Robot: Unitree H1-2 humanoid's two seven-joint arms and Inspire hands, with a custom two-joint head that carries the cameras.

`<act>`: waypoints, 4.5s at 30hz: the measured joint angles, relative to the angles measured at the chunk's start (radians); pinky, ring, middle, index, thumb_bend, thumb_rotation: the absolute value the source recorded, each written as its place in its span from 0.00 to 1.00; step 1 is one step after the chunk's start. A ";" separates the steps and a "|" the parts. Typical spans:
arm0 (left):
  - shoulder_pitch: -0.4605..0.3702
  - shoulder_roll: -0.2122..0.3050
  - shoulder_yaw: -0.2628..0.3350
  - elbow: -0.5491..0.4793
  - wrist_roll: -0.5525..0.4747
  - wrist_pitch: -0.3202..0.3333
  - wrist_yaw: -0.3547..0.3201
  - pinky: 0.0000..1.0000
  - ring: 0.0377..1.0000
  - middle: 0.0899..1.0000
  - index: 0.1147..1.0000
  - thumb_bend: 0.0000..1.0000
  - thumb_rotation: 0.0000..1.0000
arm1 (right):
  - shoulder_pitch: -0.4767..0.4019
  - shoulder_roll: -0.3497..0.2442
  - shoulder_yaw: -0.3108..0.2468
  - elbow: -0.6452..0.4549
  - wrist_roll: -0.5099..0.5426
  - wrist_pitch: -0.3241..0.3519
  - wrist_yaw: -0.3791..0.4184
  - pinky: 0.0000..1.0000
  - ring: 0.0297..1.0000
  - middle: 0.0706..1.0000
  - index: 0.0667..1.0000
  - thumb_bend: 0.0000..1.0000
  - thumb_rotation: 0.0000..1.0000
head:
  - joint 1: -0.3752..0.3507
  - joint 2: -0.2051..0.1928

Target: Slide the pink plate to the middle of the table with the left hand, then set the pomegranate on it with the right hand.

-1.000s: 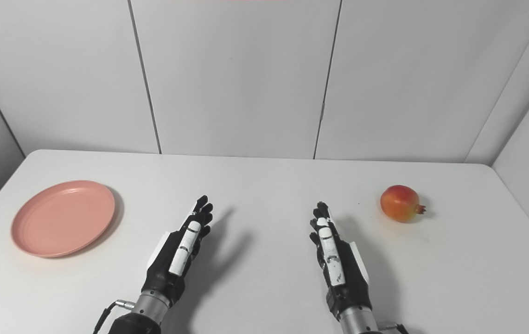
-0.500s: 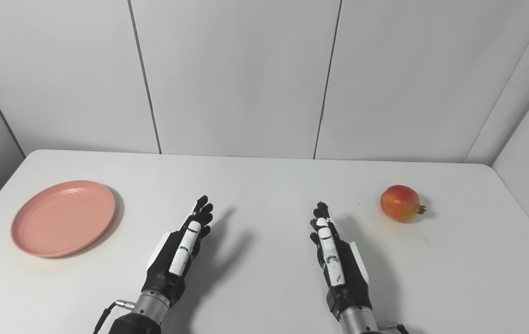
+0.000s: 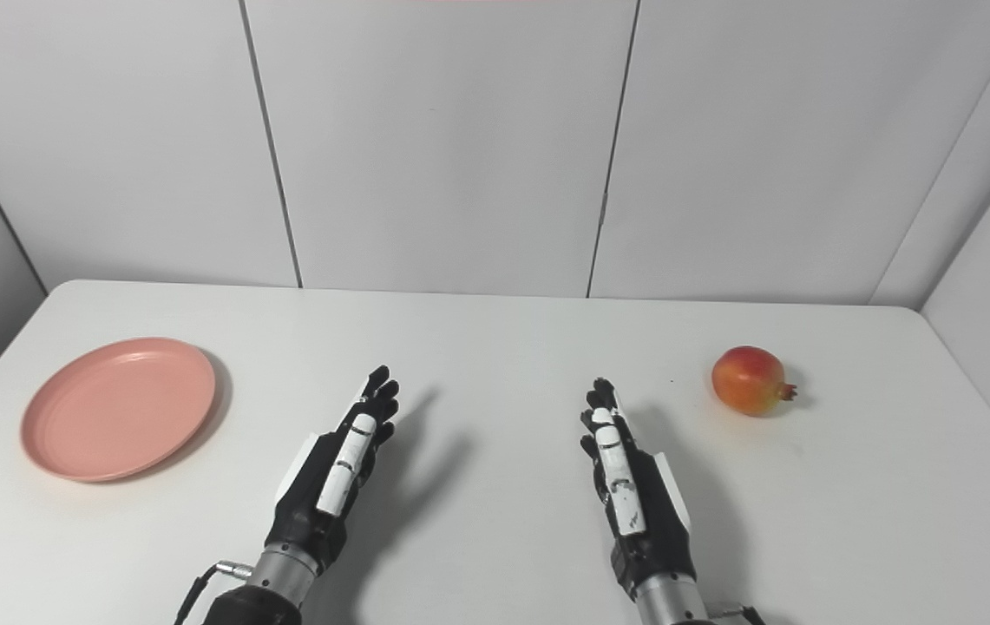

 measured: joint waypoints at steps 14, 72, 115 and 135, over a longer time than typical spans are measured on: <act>-0.002 -0.025 -0.018 0.034 0.025 -0.016 0.020 1.00 1.00 1.00 1.00 0.46 1.00 | 0.007 -0.028 -0.018 0.000 0.018 -0.001 0.014 1.00 1.00 1.00 1.00 0.32 1.00 | 0.176 -0.064; -0.043 -0.064 -0.036 0.064 0.117 -0.045 0.076 1.00 1.00 1.00 1.00 0.49 1.00 | 0.015 -0.069 -0.031 -0.003 0.063 -0.019 0.040 1.00 1.00 1.00 1.00 0.14 1.00 | 0.393 -0.187; -0.259 0.089 0.341 -0.151 0.000 -0.041 0.181 0.93 0.93 0.94 0.92 0.47 1.00 | 0.012 -0.063 -0.041 0.005 0.081 -0.018 0.039 1.00 1.00 1.00 1.00 0.13 1.00 | 0.417 -0.203; -0.231 0.157 0.496 -0.144 -0.022 -0.043 0.282 0.95 0.94 0.94 0.92 0.46 1.00 | 0.012 -0.073 -0.042 0.001 0.086 -0.015 0.040 1.00 1.00 1.00 1.00 0.13 1.00 | 0.430 -0.192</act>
